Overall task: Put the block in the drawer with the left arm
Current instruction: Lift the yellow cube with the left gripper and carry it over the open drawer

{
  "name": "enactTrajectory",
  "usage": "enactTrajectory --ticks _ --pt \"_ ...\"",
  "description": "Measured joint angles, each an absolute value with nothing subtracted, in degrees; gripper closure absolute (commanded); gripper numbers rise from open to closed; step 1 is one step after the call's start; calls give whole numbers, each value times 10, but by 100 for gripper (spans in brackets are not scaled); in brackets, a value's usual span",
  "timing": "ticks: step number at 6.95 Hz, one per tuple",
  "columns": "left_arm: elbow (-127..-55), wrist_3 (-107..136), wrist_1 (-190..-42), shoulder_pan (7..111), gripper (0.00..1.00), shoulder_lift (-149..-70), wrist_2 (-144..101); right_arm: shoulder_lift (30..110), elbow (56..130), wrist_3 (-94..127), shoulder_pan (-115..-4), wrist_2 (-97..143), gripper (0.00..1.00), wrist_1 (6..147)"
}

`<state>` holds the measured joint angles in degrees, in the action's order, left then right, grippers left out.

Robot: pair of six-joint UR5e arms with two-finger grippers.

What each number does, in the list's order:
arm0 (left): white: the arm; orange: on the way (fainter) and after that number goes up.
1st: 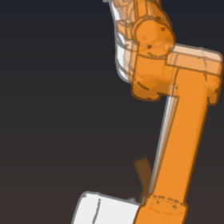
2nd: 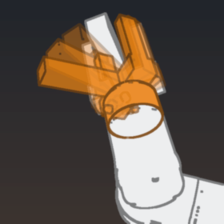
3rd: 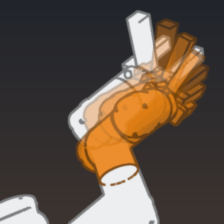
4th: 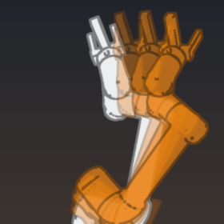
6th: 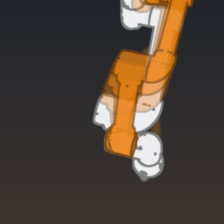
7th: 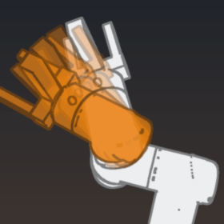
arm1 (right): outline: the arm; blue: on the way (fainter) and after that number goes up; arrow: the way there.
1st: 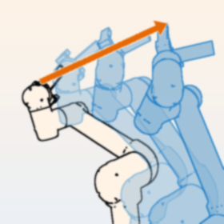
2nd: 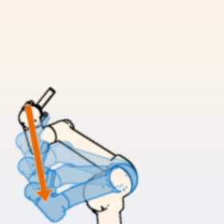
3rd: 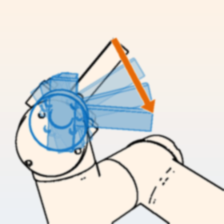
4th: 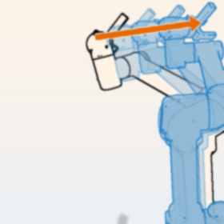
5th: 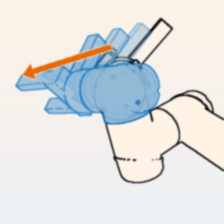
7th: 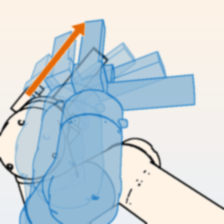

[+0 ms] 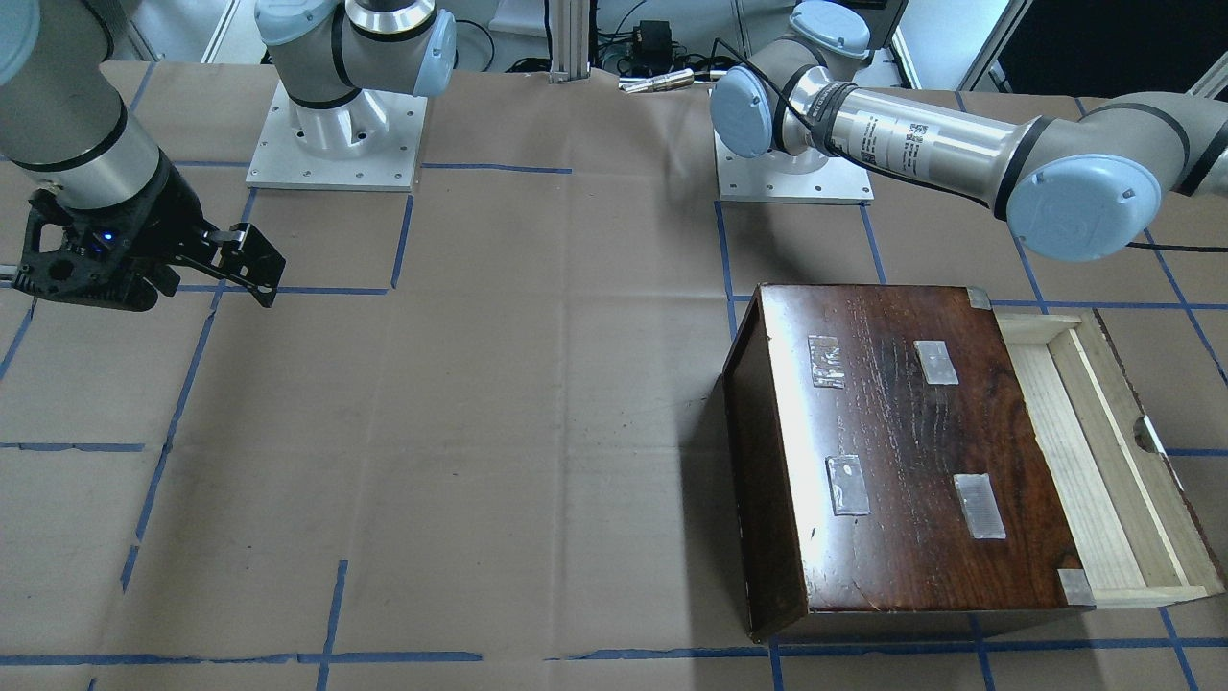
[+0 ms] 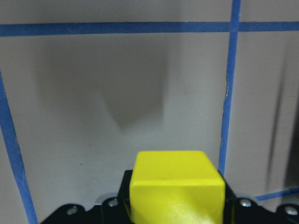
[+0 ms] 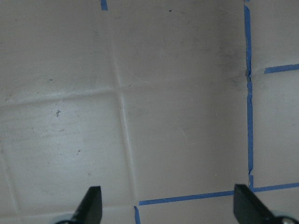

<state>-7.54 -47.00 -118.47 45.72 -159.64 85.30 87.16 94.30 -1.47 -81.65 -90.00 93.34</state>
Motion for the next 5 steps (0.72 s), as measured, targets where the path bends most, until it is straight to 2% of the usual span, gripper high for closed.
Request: enactTrajectory --ticks 5 --pt "-302 -433 -1175 474 85 -1404 852 871 943 -14 -817 -900 0 933"
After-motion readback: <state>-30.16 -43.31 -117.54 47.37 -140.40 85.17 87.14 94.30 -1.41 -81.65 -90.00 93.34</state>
